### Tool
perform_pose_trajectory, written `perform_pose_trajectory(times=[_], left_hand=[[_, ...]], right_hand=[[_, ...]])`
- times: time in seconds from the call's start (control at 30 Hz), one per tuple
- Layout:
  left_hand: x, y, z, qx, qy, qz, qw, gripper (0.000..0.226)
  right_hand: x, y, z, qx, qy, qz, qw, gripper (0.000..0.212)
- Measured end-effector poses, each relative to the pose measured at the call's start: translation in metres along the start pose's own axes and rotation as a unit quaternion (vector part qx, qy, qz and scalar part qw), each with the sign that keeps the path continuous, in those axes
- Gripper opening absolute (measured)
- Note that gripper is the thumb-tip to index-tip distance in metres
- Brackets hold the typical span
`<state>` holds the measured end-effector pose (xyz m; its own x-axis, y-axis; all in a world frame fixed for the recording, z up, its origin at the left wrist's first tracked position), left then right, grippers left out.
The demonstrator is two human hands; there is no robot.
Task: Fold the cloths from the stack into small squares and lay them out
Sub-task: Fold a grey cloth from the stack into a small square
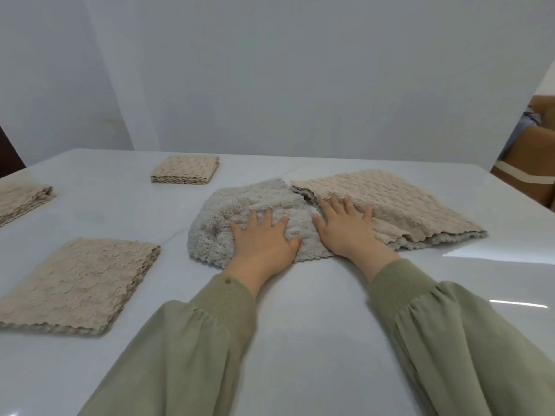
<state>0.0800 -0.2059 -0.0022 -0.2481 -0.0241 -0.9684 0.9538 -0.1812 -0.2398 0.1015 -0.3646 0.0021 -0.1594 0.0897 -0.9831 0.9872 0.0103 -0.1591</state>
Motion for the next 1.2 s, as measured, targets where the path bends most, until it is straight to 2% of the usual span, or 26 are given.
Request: perform_pose_trajectory(times=[0.13, 0.27, 0.37, 0.43, 0.53, 0.6, 0.7, 0.8, 0.87, 0.93, 1.0, 1.07, 1.2], left_hand=[[-0.004, 0.018, 0.008, 0.018, -0.002, 0.016, 1.000, 0.065], [-0.009, 0.029, 0.011, 0.036, 0.008, 0.032, 0.999, 0.064], [-0.012, 0.030, 0.011, 0.068, 0.009, 0.046, 0.997, 0.062], [-0.015, 0.027, 0.012, 0.116, -0.027, 0.064, 0.991, 0.056], [-0.023, 0.013, 0.011, 0.190, -0.100, 0.144, 0.966, 0.043], [-0.025, 0.002, 0.006, 0.200, -0.076, 0.193, 0.958, 0.045], [-0.021, -0.008, -0.011, 0.195, -0.019, 0.222, 0.955, 0.051], [-0.015, -0.019, -0.033, 0.201, -0.001, 0.212, 0.956, 0.059], [-0.014, -0.027, -0.044, 0.199, -0.016, 0.199, 0.960, 0.061], [-0.014, -0.032, -0.048, 0.205, -0.026, 0.218, 0.954, 0.045], [-0.018, -0.036, -0.050, 0.213, -0.022, 0.265, 0.940, 0.027], [-0.022, -0.040, -0.053, 0.217, -0.019, 0.288, 0.932, 0.023], [-0.021, -0.051, -0.050, 0.262, -0.009, 0.268, 0.927, 0.022]], right_hand=[[-0.007, 0.020, 0.031, 0.030, -0.017, -0.010, 0.999, 0.061], [-0.014, 0.034, 0.078, 0.137, 0.016, -0.010, 0.990, 0.059], [-0.018, 0.031, 0.088, 0.192, 0.021, 0.029, 0.981, 0.058], [-0.022, 0.025, 0.073, 0.152, 0.012, 0.077, 0.985, 0.056], [-0.024, 0.010, 0.035, 0.033, 0.054, 0.140, 0.988, 0.050], [-0.020, -0.002, 0.007, -0.058, 0.088, 0.165, 0.981, 0.044], [-0.013, -0.018, -0.023, -0.139, 0.150, 0.170, 0.964, 0.036], [-0.004, -0.031, -0.040, -0.195, 0.131, 0.107, 0.966, 0.035], [0.003, -0.038, -0.045, -0.211, 0.062, 0.054, 0.974, 0.045], [0.003, -0.042, -0.043, -0.199, 0.051, 0.036, 0.978, 0.045], [-0.002, -0.046, -0.038, -0.178, 0.078, 0.049, 0.980, 0.031], [-0.006, -0.049, -0.034, -0.154, 0.085, 0.070, 0.982, 0.017], [-0.011, -0.057, -0.022, -0.110, 0.063, 0.116, 0.985, 0.030]])
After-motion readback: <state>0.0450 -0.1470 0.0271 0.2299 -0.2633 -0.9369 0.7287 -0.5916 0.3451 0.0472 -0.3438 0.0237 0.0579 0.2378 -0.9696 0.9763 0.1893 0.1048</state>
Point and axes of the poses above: each hand's wrist, its own y-axis towards the middle knuckle, its own x-axis out of the palm, z = x × y, the point moved 4 cm from there along y, towards the middle knuckle, and after that the axes turned 14 degrees about -z, right-handed, at the moved point
